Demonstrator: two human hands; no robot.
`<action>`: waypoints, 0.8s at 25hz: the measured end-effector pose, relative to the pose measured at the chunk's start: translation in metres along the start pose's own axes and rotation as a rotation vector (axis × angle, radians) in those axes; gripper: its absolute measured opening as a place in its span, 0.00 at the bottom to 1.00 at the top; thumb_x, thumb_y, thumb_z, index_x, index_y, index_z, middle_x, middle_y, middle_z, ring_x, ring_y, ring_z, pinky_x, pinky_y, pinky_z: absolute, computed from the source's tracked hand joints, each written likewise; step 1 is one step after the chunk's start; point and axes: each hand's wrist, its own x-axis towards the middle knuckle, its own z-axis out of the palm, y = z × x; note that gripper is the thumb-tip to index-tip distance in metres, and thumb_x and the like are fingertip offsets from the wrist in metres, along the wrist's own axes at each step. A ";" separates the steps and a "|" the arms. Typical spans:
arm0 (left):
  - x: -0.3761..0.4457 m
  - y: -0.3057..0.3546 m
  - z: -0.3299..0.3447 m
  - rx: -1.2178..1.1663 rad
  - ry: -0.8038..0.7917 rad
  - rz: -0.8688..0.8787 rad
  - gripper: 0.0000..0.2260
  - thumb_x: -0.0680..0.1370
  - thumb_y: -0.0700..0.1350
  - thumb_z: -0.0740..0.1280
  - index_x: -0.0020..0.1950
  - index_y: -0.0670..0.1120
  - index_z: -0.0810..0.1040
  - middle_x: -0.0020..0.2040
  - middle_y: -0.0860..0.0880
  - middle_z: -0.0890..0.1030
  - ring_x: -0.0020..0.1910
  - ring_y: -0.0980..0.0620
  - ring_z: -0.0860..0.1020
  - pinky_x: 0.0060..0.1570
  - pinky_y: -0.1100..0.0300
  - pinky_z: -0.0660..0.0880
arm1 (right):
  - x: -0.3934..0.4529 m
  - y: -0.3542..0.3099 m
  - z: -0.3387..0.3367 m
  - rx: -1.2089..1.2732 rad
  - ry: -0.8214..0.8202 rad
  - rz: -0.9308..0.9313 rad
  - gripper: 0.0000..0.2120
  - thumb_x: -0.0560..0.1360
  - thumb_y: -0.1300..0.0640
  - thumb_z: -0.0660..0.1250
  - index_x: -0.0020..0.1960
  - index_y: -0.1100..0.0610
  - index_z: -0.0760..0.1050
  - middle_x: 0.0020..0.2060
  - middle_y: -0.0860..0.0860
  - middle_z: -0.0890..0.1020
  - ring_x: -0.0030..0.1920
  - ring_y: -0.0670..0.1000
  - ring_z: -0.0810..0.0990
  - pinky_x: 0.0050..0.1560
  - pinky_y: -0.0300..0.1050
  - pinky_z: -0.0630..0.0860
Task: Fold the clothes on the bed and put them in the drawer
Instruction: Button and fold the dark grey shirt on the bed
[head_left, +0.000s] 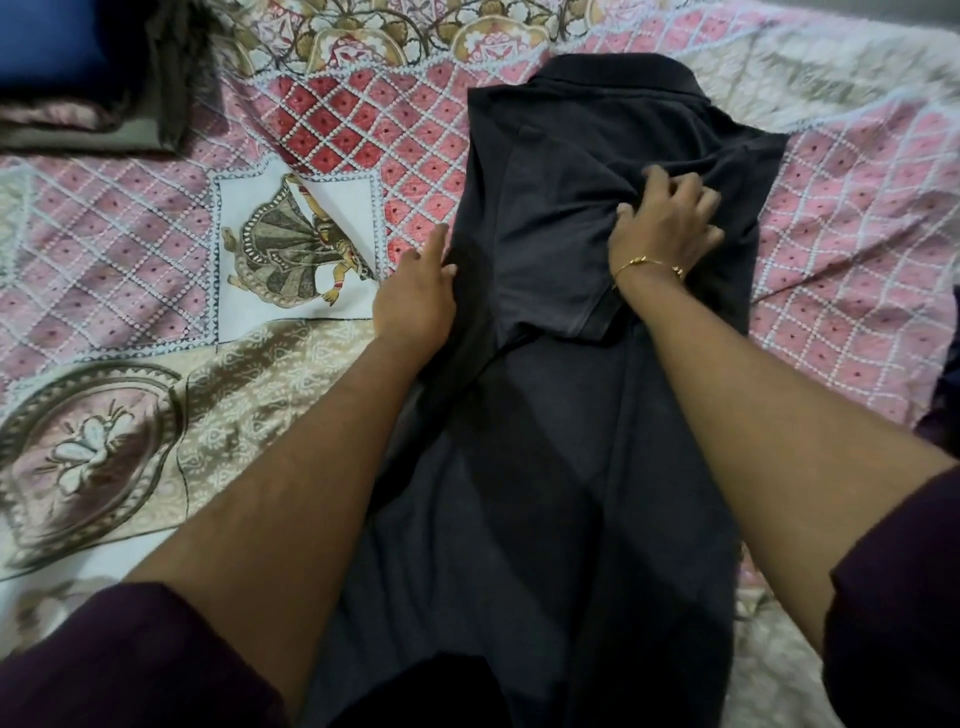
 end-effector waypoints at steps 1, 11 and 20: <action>-0.007 -0.004 -0.002 -0.084 0.046 -0.051 0.21 0.82 0.47 0.56 0.75 0.47 0.59 0.60 0.37 0.74 0.56 0.37 0.74 0.50 0.48 0.70 | -0.018 -0.002 0.000 -0.011 0.047 -0.075 0.18 0.76 0.51 0.62 0.65 0.51 0.69 0.64 0.54 0.70 0.66 0.57 0.65 0.59 0.54 0.63; -0.141 -0.058 -0.003 0.022 0.105 0.099 0.26 0.71 0.65 0.57 0.53 0.43 0.73 0.52 0.43 0.74 0.41 0.41 0.78 0.33 0.53 0.73 | -0.203 -0.049 0.014 0.753 -0.289 0.342 0.14 0.75 0.55 0.66 0.57 0.63 0.73 0.47 0.59 0.82 0.52 0.57 0.79 0.50 0.44 0.68; -0.221 -0.100 -0.006 0.303 0.249 0.149 0.07 0.63 0.40 0.64 0.39 0.41 0.75 0.38 0.42 0.76 0.34 0.41 0.77 0.24 0.57 0.70 | -0.182 -0.070 0.006 1.338 -0.551 0.799 0.12 0.76 0.59 0.66 0.34 0.56 0.69 0.34 0.51 0.74 0.35 0.49 0.73 0.42 0.46 0.74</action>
